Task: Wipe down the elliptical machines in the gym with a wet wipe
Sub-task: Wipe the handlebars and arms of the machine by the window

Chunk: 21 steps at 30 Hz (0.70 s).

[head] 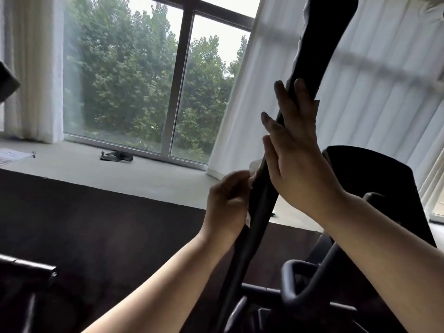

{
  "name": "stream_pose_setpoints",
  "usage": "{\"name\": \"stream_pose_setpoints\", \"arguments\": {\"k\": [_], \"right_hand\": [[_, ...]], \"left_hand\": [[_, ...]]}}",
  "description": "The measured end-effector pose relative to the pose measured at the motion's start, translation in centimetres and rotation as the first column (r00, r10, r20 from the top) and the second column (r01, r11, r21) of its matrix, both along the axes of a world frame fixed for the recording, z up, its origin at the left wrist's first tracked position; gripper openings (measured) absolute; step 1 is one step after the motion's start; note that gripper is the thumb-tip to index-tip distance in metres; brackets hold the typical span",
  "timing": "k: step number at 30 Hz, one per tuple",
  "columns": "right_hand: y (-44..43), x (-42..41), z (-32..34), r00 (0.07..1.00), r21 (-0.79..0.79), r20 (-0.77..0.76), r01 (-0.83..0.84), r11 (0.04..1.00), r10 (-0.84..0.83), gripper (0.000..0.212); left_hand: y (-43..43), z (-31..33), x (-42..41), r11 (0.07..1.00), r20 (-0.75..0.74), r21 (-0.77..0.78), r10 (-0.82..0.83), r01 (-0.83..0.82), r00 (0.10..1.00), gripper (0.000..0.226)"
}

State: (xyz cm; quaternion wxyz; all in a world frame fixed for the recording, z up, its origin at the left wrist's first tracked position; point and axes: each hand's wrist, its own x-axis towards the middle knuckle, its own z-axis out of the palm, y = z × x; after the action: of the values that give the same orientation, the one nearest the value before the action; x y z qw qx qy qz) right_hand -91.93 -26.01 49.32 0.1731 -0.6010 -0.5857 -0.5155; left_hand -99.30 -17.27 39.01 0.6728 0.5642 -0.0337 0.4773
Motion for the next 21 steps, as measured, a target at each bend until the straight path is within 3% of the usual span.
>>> {"name": "stream_pose_setpoints", "arguments": {"k": [5,9,13,18,21], "right_hand": [[0.1,-0.3,-0.2,1.000,0.002,-0.025,-0.017,1.000,0.017,0.035],[-0.2,-0.2,-1.5,1.000,-0.023,-0.010,-0.011,1.000,0.010,0.032],[-0.3,-0.1,-2.4,1.000,-0.021,0.019,-0.012,1.000,0.013,0.031],[-0.5,-0.3,-2.9,1.000,-0.033,0.015,-0.004,0.999,0.005,0.029],[-0.7,-0.5,-3.6,1.000,-0.055,0.017,0.007,0.998,-0.006,0.029]], "left_hand": [[-0.4,2.0,-0.6,0.994,0.072,0.039,0.100,-0.103,0.992,0.021],[-1.0,-2.6,-0.7,0.986,-0.002,0.036,0.160,-0.160,0.987,0.027],[-1.7,-5.2,-0.7,0.988,-0.021,-0.087,0.123,-0.125,0.992,0.026],[-2.3,-2.0,-1.2,0.996,0.114,-0.013,0.093,-0.092,0.989,0.026],[-2.2,-4.3,-0.7,0.989,0.068,-0.057,0.139,-0.135,0.988,0.022]]}}
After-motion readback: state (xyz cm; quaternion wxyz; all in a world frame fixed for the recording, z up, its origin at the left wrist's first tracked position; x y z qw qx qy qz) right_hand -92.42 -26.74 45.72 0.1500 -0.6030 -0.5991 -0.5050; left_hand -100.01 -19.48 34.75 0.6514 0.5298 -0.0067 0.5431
